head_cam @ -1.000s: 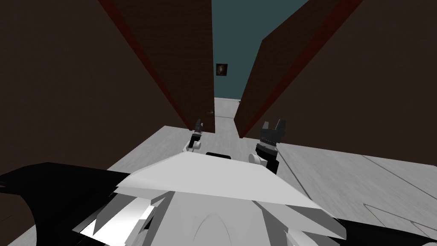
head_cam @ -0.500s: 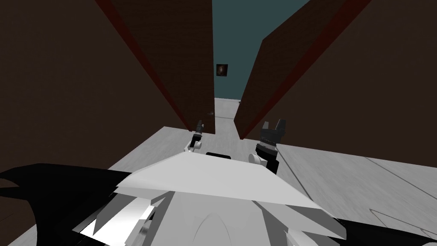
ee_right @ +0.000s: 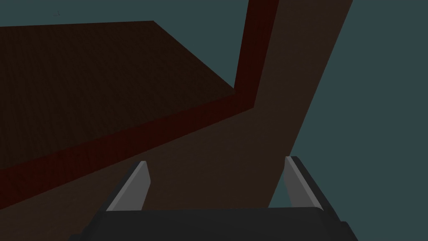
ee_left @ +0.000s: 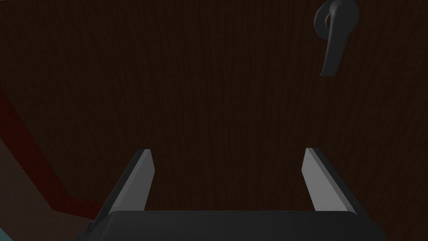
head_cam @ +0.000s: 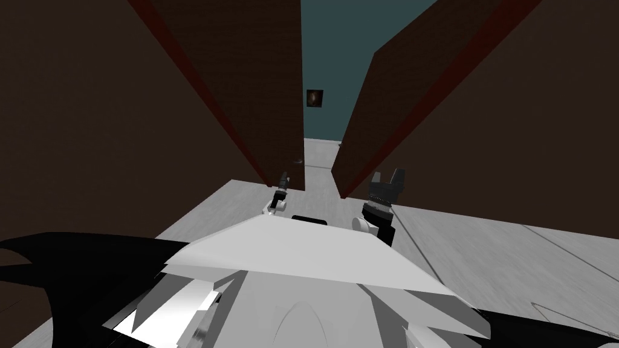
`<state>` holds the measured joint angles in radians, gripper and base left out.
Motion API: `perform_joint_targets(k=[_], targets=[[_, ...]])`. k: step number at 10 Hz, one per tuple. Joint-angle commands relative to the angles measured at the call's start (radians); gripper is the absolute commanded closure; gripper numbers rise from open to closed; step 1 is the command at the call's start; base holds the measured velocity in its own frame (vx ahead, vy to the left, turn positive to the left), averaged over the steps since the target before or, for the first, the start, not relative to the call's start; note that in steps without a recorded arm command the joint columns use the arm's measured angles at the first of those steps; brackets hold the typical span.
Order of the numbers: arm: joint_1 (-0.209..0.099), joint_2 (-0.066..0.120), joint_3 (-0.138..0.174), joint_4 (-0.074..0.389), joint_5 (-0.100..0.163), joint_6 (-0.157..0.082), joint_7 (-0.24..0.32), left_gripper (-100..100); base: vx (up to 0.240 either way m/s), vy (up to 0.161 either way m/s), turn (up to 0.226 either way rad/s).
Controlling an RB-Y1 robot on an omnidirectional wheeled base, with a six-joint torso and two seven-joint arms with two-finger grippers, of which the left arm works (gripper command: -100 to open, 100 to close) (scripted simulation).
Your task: Push the door open
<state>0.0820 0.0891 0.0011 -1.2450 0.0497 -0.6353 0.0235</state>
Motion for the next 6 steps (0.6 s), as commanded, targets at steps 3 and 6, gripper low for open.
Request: perform_joint_targets(k=[3,6], targets=[[-0.045,0.003,0.002,0.108,-0.004,-0.031,0.008,-100,0.077,0.019,0.005],[-0.071,0.003,0.003,0.179,-0.007,-0.047,0.012,-100,0.074,0.019,0.002]])
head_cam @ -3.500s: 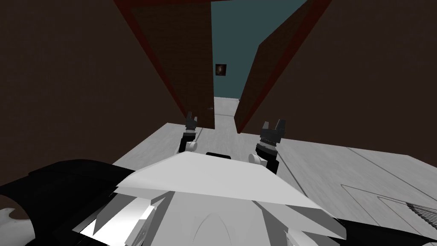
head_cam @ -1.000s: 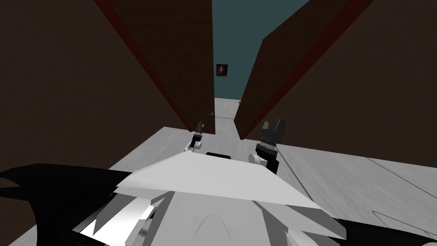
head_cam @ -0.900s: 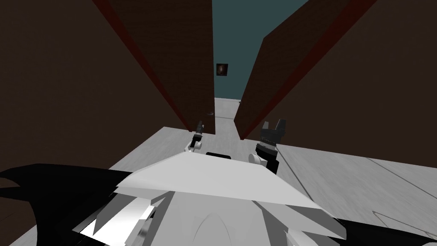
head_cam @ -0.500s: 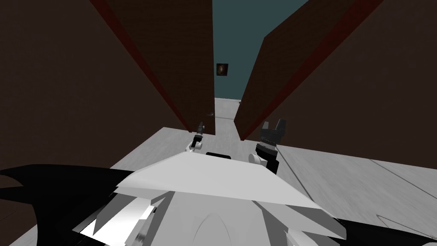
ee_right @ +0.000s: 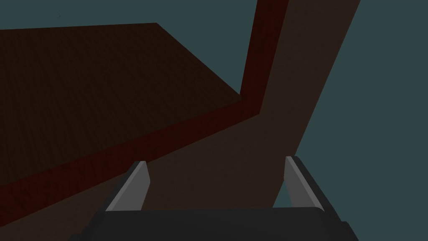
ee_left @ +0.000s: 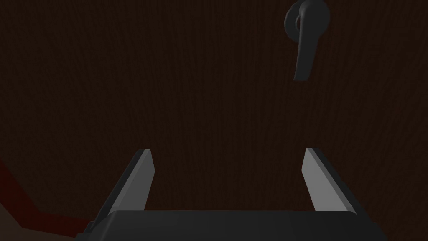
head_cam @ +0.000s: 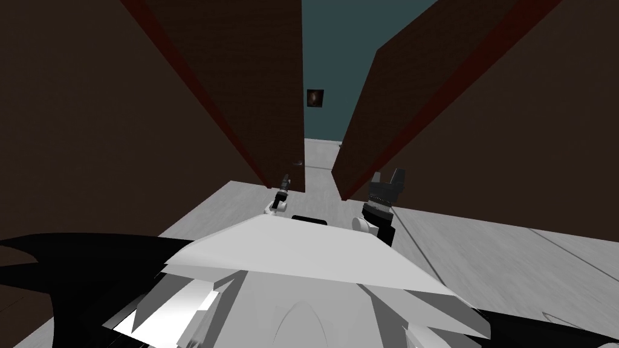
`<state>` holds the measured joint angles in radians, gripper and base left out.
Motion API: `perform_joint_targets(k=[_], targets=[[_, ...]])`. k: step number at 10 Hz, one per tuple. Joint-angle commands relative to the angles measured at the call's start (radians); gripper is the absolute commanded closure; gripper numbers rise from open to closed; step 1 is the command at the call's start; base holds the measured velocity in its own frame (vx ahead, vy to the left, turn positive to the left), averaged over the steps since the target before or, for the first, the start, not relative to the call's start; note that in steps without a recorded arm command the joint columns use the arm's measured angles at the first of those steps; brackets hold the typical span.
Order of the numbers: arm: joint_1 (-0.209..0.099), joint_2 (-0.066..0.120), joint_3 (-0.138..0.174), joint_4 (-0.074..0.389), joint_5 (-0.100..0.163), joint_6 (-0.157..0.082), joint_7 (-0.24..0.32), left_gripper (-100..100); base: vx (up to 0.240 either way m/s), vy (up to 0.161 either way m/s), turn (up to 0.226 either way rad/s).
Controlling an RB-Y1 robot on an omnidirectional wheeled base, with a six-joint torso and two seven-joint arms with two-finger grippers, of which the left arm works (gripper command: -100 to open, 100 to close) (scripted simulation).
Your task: Push the door open
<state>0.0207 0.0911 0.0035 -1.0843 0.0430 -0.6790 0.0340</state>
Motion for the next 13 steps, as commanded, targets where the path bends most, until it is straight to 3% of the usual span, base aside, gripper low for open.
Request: perform_joint_targets(k=[1,7,13], targets=[[-0.022,0.001,0.002,0.050,-0.002,-0.012,0.004,-100,0.087,0.006,0.006],[-0.092,-0.001,0.005,0.226,-0.009,-0.057,0.015,-100,0.099,0.021,0.004],[-0.147,-0.005,0.007,0.363,-0.015,-0.092,0.025,-100,0.095,0.013,0.003]])
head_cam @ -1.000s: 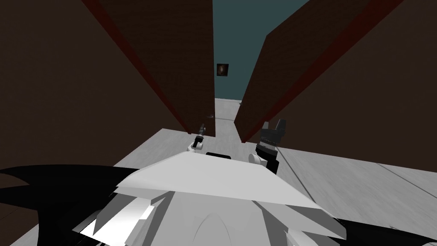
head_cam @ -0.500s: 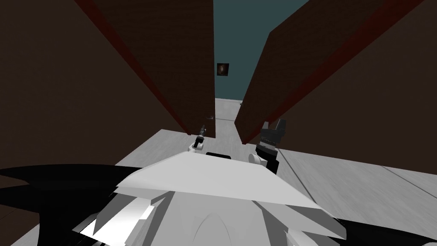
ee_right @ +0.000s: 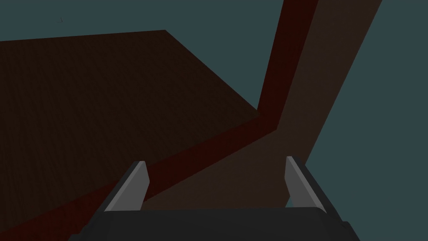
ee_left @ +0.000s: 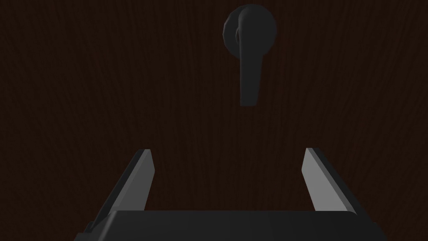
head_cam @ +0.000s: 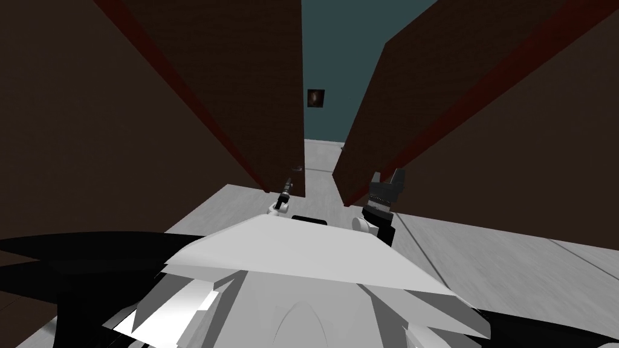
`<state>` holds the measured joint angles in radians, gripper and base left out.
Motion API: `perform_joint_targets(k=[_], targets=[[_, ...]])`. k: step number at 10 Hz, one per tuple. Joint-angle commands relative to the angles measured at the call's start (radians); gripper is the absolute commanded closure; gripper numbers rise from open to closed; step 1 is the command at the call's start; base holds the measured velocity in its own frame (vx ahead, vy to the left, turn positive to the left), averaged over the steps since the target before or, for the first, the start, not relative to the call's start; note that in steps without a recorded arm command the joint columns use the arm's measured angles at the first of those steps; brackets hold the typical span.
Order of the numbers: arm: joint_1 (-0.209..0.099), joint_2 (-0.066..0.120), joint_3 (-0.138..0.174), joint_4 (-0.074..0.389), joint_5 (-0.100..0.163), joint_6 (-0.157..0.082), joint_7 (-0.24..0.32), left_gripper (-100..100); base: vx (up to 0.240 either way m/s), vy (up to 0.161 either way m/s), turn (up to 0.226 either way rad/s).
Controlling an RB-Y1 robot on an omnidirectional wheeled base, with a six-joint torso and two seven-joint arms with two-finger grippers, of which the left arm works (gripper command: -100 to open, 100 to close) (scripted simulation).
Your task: Push the door open
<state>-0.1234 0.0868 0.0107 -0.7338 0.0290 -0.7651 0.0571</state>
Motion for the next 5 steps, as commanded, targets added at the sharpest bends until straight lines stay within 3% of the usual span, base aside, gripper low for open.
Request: perform_joint_targets(k=[1,5], targets=[[-0.011,-0.001,0.000,0.033,-0.002,-0.011,0.003,-100,0.086,0.018,0.006],[-0.041,-0.005,0.001,0.110,-0.005,-0.031,0.008,-100,0.098,0.012,0.003]])
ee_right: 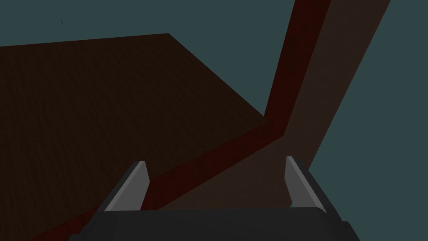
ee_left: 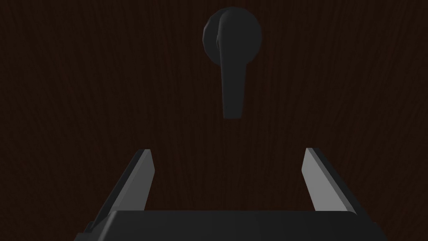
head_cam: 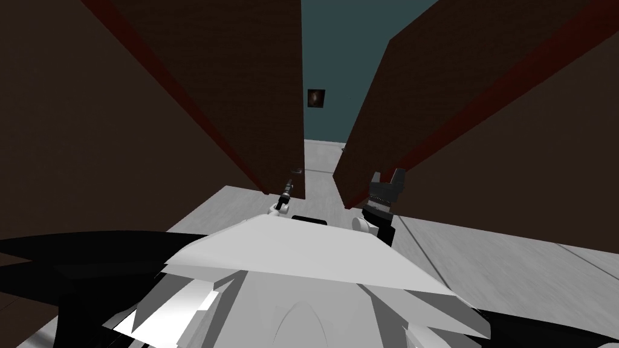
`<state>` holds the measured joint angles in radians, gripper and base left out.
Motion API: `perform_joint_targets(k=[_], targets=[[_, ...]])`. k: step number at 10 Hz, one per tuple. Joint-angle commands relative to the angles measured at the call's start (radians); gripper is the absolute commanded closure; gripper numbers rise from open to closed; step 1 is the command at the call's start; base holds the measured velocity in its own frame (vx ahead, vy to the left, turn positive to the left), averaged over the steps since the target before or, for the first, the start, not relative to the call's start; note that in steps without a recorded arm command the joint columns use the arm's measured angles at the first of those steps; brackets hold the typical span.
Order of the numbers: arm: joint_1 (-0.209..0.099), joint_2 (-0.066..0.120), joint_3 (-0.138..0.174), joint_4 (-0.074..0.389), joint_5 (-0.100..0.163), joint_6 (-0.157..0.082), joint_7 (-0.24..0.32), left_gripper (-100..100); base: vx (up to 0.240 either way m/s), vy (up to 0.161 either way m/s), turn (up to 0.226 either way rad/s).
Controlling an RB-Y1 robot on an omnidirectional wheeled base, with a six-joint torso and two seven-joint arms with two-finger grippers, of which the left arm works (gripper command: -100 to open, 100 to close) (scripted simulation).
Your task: Push the door open
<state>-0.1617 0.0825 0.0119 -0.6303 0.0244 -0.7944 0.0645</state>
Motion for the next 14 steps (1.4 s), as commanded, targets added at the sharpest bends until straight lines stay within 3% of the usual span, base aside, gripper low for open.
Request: perform_joint_targets(k=[1,11,12,14], targets=[[0.000,0.000,0.000,0.000,0.000,0.000,0.000,-100,0.040,0.003,0.000],[-0.002,-0.002,0.016,0.020,0.008,-0.013,-0.011,-100,0.174,0.004,-0.022],[-0.002,-0.002,0.016,0.020,0.008,-0.013,-0.011,100,-0.010,-0.001,0.005],[-0.002,-0.002,0.016,0.020,0.008,-0.013,-0.011,100,-0.020,0.001,-0.011]])
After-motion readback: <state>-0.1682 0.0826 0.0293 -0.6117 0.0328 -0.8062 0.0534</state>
